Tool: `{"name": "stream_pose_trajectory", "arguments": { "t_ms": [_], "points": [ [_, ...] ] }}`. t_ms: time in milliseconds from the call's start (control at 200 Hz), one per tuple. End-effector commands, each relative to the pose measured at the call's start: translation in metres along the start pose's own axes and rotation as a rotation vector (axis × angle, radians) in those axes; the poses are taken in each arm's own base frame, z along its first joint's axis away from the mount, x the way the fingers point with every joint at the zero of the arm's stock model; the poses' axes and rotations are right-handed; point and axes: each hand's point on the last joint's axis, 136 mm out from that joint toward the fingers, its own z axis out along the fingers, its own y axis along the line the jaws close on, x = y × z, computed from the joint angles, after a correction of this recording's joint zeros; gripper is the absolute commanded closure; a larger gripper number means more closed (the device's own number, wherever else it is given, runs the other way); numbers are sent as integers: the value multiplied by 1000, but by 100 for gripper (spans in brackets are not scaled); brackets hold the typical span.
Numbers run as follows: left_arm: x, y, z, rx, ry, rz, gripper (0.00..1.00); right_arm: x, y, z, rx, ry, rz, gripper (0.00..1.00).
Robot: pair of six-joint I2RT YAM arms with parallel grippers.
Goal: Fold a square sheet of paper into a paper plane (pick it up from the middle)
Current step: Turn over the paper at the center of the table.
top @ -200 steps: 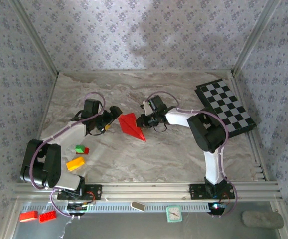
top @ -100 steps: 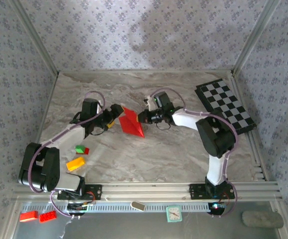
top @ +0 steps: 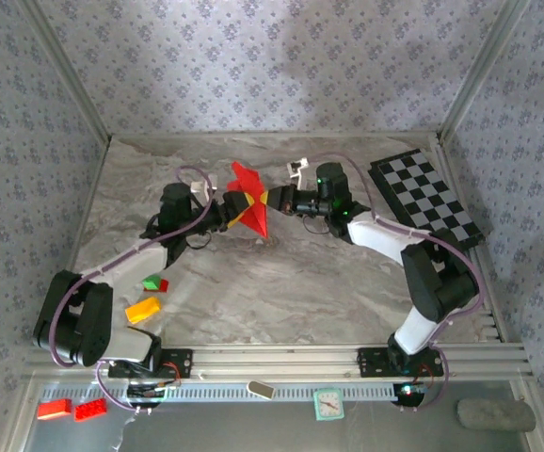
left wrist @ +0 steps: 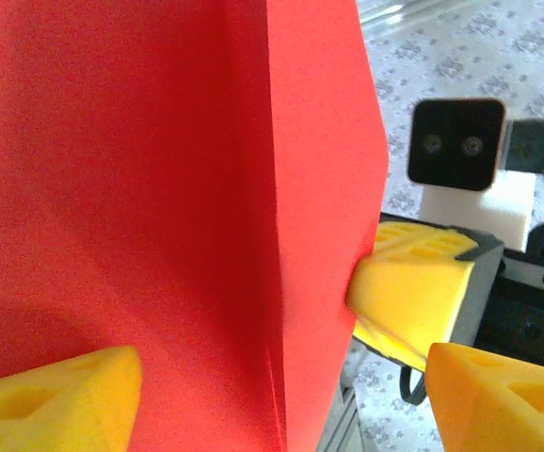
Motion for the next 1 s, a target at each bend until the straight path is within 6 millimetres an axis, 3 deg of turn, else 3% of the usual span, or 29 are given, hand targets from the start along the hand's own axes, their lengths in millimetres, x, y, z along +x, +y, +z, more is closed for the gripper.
{"name": "stream_pose_trajectory", "arguments": {
  "t_ms": [0,485,994],
  "points": [
    [-6,-44,-4,135,-11,88,29,-10,28,-9,-95,-25,9,98],
    [0,-75,1,274,9,143,52,-18,42,-14,-180,-39,46,97],
    [-4,-74,3,269,-21,136,62,-23,43,-16,-213,-47,73,96]
  ]
}}
